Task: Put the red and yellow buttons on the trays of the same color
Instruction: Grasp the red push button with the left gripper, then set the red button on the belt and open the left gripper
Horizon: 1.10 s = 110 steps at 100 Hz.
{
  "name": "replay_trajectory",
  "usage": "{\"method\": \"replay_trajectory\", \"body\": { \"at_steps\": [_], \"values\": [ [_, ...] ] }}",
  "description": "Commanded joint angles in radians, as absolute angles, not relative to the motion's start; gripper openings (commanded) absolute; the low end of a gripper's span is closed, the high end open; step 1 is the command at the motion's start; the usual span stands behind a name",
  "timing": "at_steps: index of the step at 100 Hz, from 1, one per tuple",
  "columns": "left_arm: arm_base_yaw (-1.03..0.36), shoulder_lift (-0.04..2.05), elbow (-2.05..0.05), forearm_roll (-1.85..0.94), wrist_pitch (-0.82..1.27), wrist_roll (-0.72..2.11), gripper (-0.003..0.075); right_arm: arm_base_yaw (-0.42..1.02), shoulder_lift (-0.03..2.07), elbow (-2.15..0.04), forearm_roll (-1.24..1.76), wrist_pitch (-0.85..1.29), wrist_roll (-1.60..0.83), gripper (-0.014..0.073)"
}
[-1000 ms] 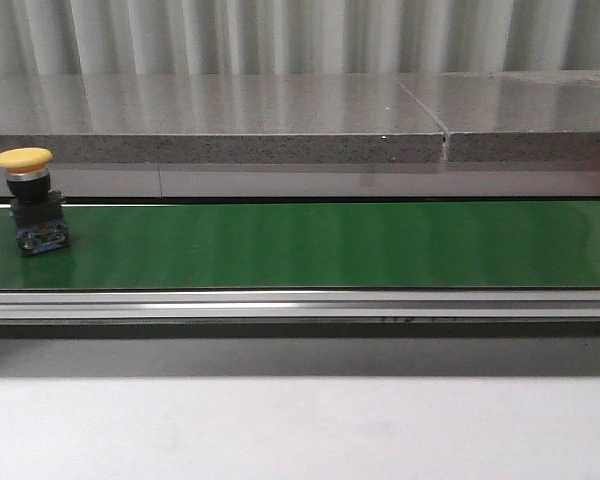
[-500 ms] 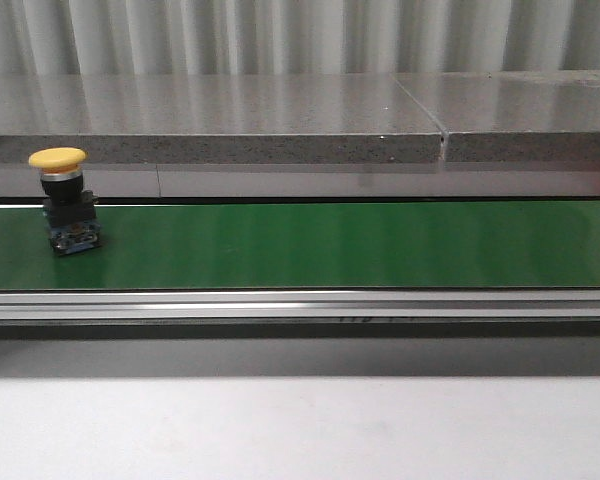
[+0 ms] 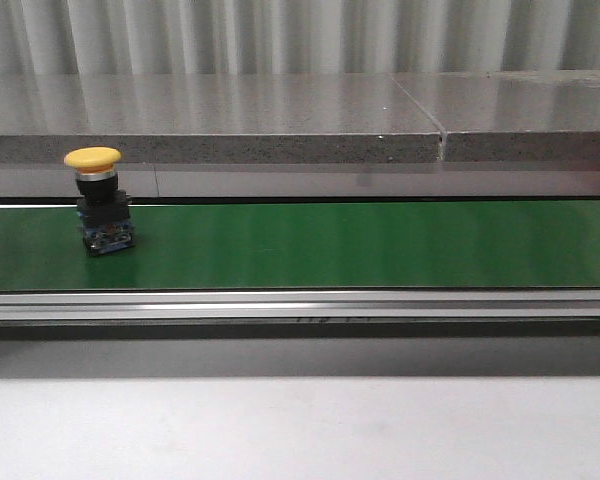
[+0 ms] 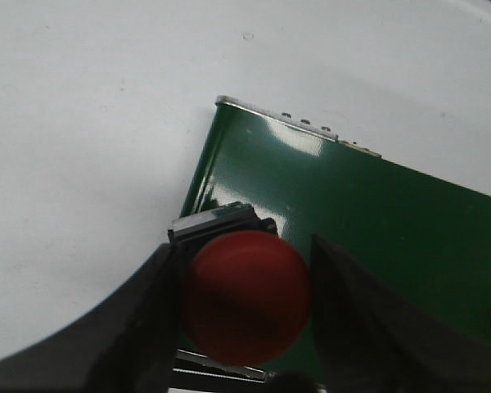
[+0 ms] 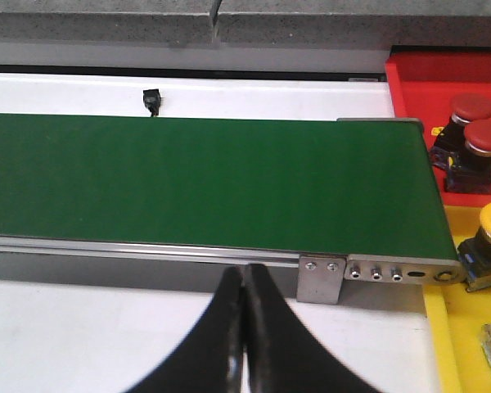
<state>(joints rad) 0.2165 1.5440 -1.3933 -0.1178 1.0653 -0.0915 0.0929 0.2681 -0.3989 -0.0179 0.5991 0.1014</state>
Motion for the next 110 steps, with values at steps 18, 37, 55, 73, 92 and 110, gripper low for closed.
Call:
{"method": "replay_trajectory", "body": {
  "at_steps": [18,37,55,73,92,110],
  "values": [
    [0.182,1.522,-1.360,-0.136,0.977,-0.089,0.0240,0.096,0.274,-0.424,-0.024,0.520,0.096,-0.0067],
    [0.182,1.564,-1.360,-0.136,0.973,-0.089,0.0241,0.096,0.274,-0.424,-0.024,0.520,0.096,-0.0067],
    [0.182,1.581,-1.360,-0.142,0.976,-0.089,0.0241,0.096,0.274,-0.424,-0.024,0.520,0.096,-0.0067],
    [0.182,1.586,-1.360,-0.142,0.976,-0.089,0.0244,0.096,0.274,-0.424,-0.024,0.520,0.096,-0.0067],
    [0.182,1.594,-1.362,-0.153,0.976,-0.089,0.0435,0.096,0.274,-0.424,-0.024,0.520,0.096,-0.0067],
    [0.182,1.584,-1.364,-0.155,0.962,-0.086,0.0538,0.096,0.274,-0.424,-0.024,0.520,0.096,-0.0067]
  ]
}}
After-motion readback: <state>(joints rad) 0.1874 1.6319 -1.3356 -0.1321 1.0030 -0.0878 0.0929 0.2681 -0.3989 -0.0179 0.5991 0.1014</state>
